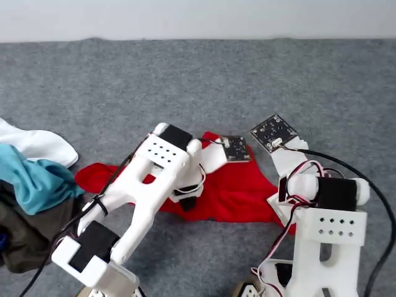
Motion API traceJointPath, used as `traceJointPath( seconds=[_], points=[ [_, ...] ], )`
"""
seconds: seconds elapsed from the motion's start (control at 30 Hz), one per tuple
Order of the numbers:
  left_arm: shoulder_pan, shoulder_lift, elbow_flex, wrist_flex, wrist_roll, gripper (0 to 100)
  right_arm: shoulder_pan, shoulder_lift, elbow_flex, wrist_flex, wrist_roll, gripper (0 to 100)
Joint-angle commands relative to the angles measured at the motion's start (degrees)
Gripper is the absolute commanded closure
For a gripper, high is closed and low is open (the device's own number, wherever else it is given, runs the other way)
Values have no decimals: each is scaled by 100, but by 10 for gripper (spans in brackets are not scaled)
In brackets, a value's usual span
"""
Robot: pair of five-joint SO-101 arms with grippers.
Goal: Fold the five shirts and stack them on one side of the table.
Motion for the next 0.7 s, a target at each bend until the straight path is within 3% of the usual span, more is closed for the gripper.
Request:
traceJointPath(
  seconds=[0.0, 0.67],
  points=[
    [88, -18, -198, 97, -9, 872, 57, -127, -202, 233, -35, 832],
    [-114, -70, 532, 527, -273, 859, 57, -154, -202, 233, -35, 832]
  ],
)
